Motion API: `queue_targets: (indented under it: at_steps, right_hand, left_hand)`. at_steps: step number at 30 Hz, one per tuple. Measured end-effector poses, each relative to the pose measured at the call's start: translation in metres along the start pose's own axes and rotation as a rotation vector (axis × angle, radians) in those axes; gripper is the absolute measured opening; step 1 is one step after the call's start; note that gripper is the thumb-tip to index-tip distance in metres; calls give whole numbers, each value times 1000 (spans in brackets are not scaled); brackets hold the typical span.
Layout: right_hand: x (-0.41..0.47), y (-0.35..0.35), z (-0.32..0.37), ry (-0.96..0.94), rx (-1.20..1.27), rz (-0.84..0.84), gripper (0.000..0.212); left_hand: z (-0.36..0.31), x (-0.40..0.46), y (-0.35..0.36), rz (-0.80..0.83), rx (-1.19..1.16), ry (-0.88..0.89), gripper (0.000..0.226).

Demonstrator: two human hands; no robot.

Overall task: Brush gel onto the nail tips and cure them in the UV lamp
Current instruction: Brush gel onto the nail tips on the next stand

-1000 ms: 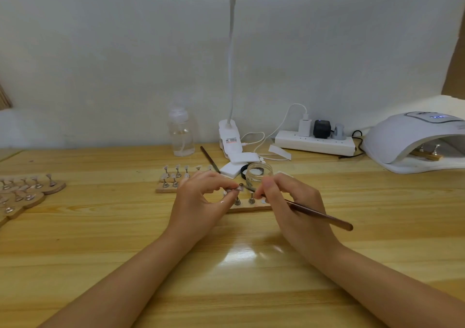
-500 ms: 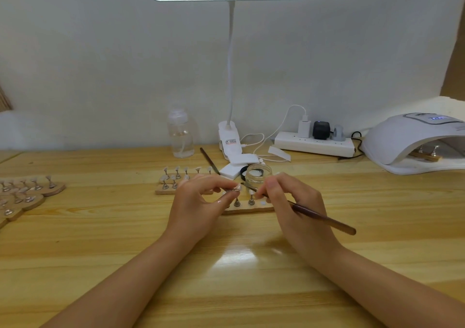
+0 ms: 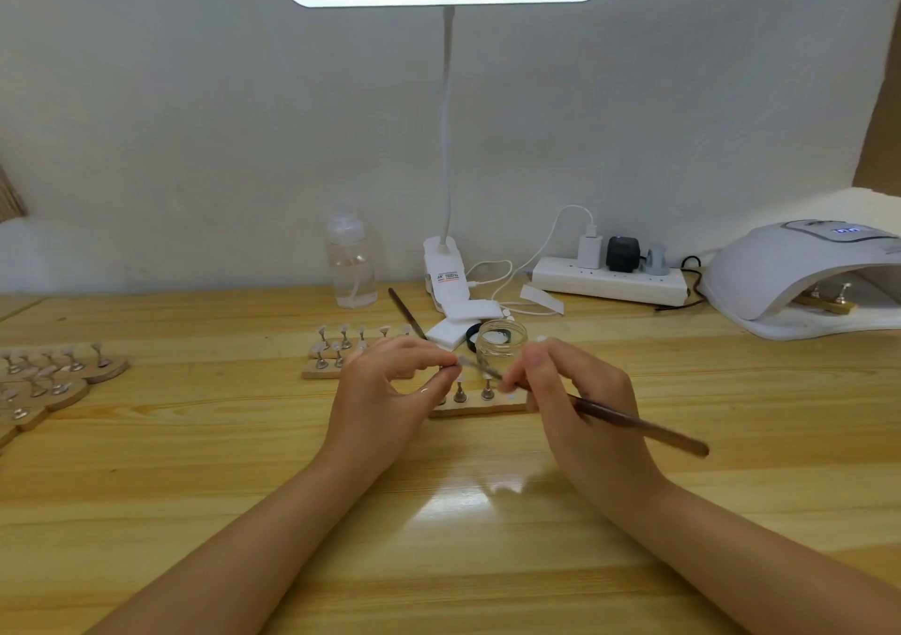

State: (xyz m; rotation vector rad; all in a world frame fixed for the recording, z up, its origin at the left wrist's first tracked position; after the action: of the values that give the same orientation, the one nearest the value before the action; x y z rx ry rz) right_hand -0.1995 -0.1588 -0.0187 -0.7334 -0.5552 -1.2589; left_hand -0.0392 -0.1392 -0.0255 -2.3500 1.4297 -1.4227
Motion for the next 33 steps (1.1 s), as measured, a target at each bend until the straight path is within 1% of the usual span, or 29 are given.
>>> queue_targets:
  at_steps: [2,3,6,7,11,12,15,16,19,20,23,24,28,31,33]
  right_hand:
    - [1,0,1,-5,-51,-1,24]
    - [1,1,1,-2,-55,7,24]
    - [0,2,-1,17,5,21,37]
    - [0,2,-1,10,15,14,37]
    - [1,1,1,-24,-70,9,24]
    - [1,2,0,-10,-67,19,26]
    - [0,1,-3,27,8,10,44]
    - [0,1,-2,16,10,0,44]
    - [1,1,0,-8,-58,7,31]
    - [1,2,0,-1,-63,19,31]
    - [0,2,-3,41,16,7,46]
    - [0,1,-3,36,25,-5,48]
    - [1,1,-2,24,-46,13,34]
    - [0,1,-3,51,52,6,43]
    - [-1,-1,-2,22,58,-16,42]
  left_hand:
    - [1,0,0,1,-4,0,21]
    - [1,0,1,-1,-4,-1,21]
    - [0,0,1,-4,4,-3,24]
    - [0,0,1,-1,7,-2,24]
    - [0,-1,2,22,23,7,24]
    - [0,-1,2,26,25,9,25]
    - [-2,-1,2,33,35,17,28]
    - [-2,-1,2,36,40,20,28]
    - [-2,-1,2,45,49,25,27]
    - [-2,-1,3,46,50,25,26]
    - [-2,-1,3,45,53,28,26]
    - [-2,-1,2,44,52,28,27]
    - [-2,-1,3,39,41,30,26]
    - [-1,-1,2,33,31,28,24]
    - [-1,-1,2,36,29,28,24]
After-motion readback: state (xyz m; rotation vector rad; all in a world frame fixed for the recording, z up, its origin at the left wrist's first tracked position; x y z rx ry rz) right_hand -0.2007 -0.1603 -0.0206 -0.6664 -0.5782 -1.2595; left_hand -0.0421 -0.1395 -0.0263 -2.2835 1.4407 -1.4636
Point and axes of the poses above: each hand's wrist, its own x-axis towards the middle knuckle, its own y-axis out of the palm, z = x × y, the point moved 5 cm from there along x, towards the middle knuckle, and after that the axes turned 7 degrees about x, right-handed, at the moved point
